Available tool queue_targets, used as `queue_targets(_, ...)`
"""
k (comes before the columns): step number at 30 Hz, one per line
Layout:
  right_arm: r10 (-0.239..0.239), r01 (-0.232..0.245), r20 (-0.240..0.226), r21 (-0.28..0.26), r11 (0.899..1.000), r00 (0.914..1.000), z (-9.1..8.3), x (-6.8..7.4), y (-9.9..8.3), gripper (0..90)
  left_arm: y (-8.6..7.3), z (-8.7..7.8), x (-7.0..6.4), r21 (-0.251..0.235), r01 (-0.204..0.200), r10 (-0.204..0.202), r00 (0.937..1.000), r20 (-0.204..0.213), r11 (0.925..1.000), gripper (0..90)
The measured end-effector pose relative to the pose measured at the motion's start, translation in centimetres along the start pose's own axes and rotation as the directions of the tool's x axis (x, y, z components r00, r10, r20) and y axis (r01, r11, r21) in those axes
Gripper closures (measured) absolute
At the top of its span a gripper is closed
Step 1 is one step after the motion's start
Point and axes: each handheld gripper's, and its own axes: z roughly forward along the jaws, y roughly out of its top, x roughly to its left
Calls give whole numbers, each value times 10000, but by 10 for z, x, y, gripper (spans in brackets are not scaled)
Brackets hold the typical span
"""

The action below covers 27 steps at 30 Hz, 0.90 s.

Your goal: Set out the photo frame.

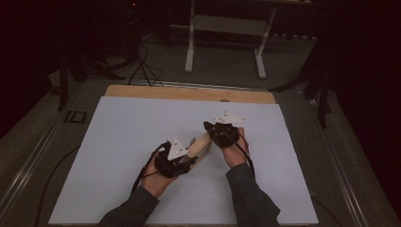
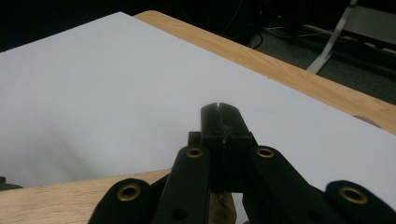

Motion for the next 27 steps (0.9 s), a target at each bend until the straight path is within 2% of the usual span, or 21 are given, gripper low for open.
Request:
queue_targets(5,41,-40,-12,113,9999,10000,-2,-1,0,897,0,-1,2,48,7,-6,9999,-123,10000,599)
queue_targets(12,16,-18,87,247,9997,10000,-5,-2,-1,898,-2,-3,11,66,327,-324,9984,-463,9994,578)
queue_targets(27,15,-18,84,281,9996,10000,-17,-2,-7,898,-3,-3,17,103,353,-344,9962,-800,9993,560)
